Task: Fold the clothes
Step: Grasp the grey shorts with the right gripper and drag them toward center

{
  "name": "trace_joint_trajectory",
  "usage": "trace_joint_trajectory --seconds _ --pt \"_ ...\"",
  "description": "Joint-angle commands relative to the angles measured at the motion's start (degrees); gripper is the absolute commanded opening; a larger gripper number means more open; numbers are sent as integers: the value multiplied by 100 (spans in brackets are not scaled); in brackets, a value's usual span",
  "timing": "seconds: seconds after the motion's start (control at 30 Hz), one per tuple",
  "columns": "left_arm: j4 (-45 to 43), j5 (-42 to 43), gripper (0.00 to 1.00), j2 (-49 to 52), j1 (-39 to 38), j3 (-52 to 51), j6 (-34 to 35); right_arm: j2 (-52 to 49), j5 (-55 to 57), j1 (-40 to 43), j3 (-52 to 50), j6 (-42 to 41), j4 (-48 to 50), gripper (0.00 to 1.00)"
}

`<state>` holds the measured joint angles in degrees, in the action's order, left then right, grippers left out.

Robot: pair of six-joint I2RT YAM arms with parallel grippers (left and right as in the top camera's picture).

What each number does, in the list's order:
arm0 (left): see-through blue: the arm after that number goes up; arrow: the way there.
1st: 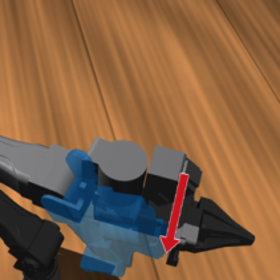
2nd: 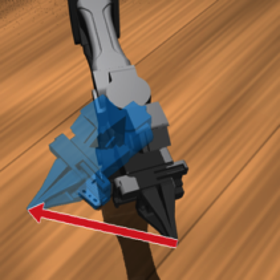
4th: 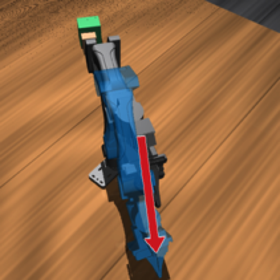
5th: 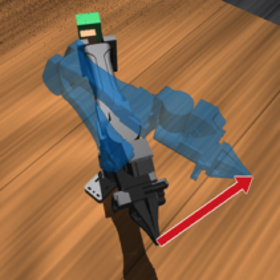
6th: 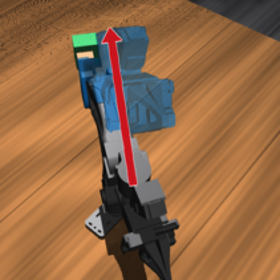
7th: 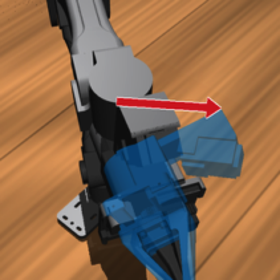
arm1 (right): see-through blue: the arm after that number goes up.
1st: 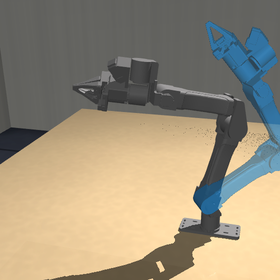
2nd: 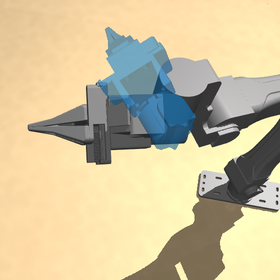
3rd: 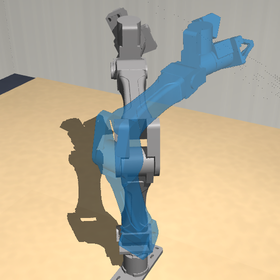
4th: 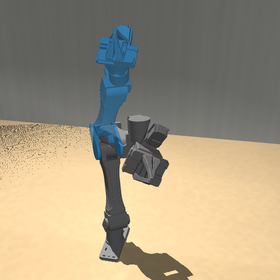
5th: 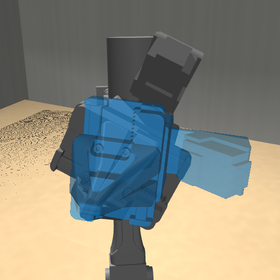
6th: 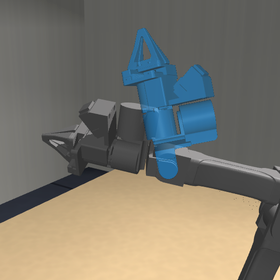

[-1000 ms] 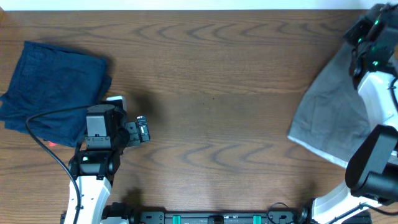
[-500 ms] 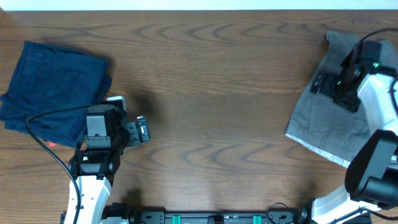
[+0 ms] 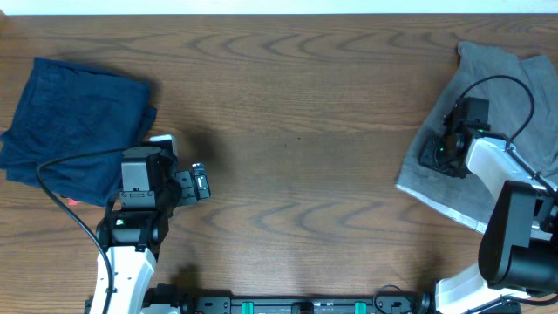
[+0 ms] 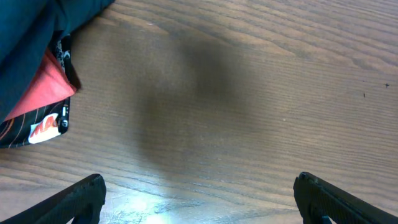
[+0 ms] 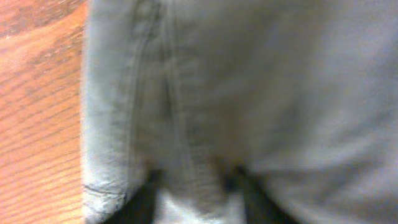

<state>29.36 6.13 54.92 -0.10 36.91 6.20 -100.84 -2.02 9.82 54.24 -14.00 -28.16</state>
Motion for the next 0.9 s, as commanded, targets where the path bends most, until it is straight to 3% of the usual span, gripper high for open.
trace_joint_trajectory --seconds 0.0,0.17,0.4,0.5,0.57,0.67,0.87 --pt "-4 76 98 7 20 122 35 -118 -490 -306 -225 -181 -20 1" --pt "-7 76 98 7 20 122 35 -118 -1272 -973 -223 -382 667 1" --pt "-7 76 98 7 20 122 35 -118 -2052 -2149 -219 -1665 3482 1" --pt "-7 76 98 7 20 122 35 -118 -2050 -2664 -166 -1720 4330 13" --pt "-7 76 98 7 20 122 35 -114 -2048 -2883 -70 -1513 4382 19" --pt "-33 79 98 7 20 120 35 -39 -1945 -2916 72 -1123 3910 40" --pt "-79 103 98 7 20 122 282 632 -975 -2267 166 -754 2299 55"
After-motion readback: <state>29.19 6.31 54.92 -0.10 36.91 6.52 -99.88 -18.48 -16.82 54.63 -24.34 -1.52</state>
